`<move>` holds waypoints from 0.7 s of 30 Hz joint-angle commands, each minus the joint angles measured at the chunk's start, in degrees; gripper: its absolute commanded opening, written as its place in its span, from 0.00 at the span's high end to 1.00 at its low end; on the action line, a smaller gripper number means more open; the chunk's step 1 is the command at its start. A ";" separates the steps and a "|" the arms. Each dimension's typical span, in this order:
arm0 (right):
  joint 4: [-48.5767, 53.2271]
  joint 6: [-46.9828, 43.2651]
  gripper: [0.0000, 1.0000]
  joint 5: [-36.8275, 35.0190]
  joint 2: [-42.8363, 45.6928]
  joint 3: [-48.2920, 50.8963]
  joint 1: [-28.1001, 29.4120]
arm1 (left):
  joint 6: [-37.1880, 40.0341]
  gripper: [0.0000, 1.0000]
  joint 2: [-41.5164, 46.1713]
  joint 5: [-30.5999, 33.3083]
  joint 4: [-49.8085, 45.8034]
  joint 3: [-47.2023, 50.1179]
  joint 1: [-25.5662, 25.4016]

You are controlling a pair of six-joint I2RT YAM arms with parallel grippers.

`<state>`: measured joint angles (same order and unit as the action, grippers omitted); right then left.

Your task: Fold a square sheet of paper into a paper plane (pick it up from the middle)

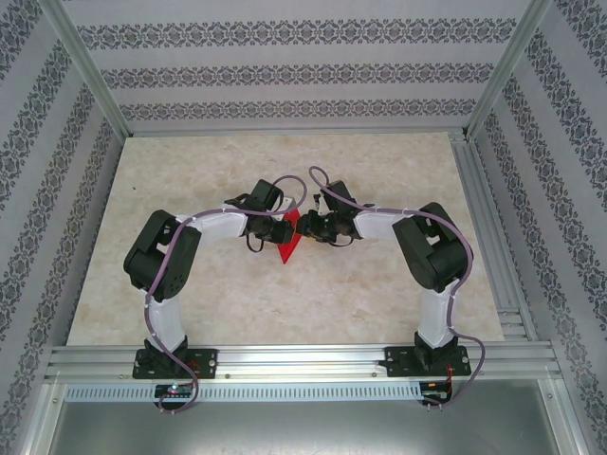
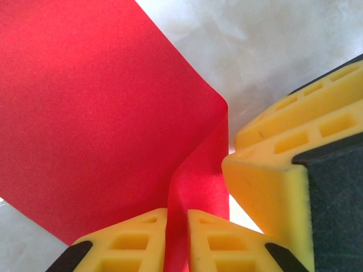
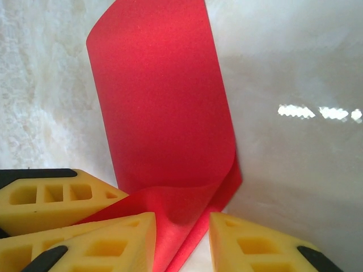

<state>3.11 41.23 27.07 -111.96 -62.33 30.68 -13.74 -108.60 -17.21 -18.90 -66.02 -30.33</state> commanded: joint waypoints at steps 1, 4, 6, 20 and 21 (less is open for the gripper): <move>2.12 -2.01 0.69 -2.30 -1.14 -1.74 0.85 | 0.82 0.84 -0.98 -0.14 1.14 -1.24 0.72; 3.12 -2.38 0.69 -3.03 -1.48 -2.21 1.03 | 0.69 0.84 -0.92 -0.39 1.40 -1.05 0.88; 3.46 -2.30 0.69 -3.16 -1.76 -2.33 1.05 | 0.53 0.83 -0.92 -0.52 1.45 -0.93 0.88; 6.63 -0.46 0.70 -6.02 -3.57 -3.60 1.32 | -3.17 0.78 1.94 -3.83 5.28 2.67 1.94; 6.95 -0.37 0.70 -6.29 -3.67 -3.66 1.31 | -3.49 0.77 2.30 -4.16 5.68 3.10 2.02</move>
<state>8.03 40.62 24.05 -113.38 -64.95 31.40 -15.38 -108.77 -19.35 -16.51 -64.18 -29.23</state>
